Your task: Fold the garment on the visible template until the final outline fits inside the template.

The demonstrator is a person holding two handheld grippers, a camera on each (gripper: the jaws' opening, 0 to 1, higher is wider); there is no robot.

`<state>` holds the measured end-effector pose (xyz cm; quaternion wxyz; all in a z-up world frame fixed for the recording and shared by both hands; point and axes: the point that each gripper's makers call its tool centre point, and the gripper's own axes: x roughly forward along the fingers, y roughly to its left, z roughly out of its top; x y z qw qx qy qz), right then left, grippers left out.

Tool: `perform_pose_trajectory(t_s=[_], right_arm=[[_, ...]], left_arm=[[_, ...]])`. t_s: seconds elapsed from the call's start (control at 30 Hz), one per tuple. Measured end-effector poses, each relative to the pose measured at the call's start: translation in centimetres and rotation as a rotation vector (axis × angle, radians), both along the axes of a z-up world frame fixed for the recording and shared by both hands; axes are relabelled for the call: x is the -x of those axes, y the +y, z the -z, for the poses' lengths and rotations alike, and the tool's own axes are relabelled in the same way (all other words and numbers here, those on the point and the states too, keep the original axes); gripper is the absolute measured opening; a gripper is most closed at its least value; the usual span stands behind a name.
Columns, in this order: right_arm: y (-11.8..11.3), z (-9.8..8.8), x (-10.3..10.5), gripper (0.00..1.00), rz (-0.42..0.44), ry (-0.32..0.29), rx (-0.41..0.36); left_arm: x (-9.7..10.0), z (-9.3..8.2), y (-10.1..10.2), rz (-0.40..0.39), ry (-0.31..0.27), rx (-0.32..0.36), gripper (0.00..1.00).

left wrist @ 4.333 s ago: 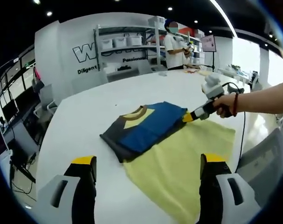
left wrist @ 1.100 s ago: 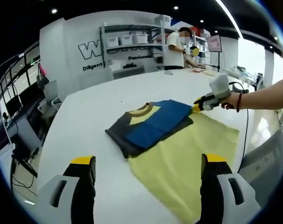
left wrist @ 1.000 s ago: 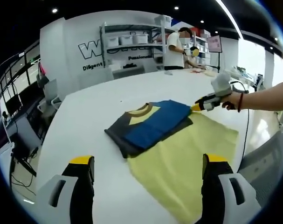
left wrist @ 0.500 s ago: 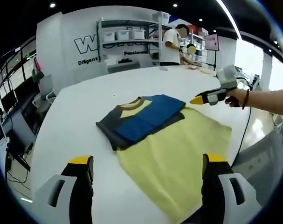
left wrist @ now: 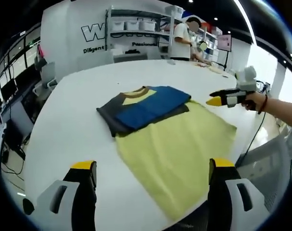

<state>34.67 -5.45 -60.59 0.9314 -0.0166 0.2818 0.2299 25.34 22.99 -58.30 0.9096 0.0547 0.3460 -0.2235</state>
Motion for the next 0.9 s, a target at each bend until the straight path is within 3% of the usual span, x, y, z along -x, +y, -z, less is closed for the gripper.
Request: perform_pose_trajectory(t_s=[0.17, 0.37, 0.73, 0.9], right_arm=[[-0.1, 1.0, 2.0, 0.62, -0.042, 0.028, 0.032], [0.1, 1.8, 4.4, 0.68, -0.076, 0.058, 0.032], [-0.6, 2.6, 7.0, 0.72, -0.087, 0.105, 0.049], [-1.2, 3.7, 8.3, 0.73, -0.084, 0.156, 0.064]], left_arm=[[0.7, 0.7, -0.2, -0.005, 0.02, -0.001, 0.99], [1.6, 1.6, -0.4, 0.016, 0.05, -0.016, 0.99], [3.9, 3.6, -0.6, 0.014, 0.162, -0.021, 0.94], [5.0, 4.5, -0.8, 0.015, 0.228, -0.013, 0.91]])
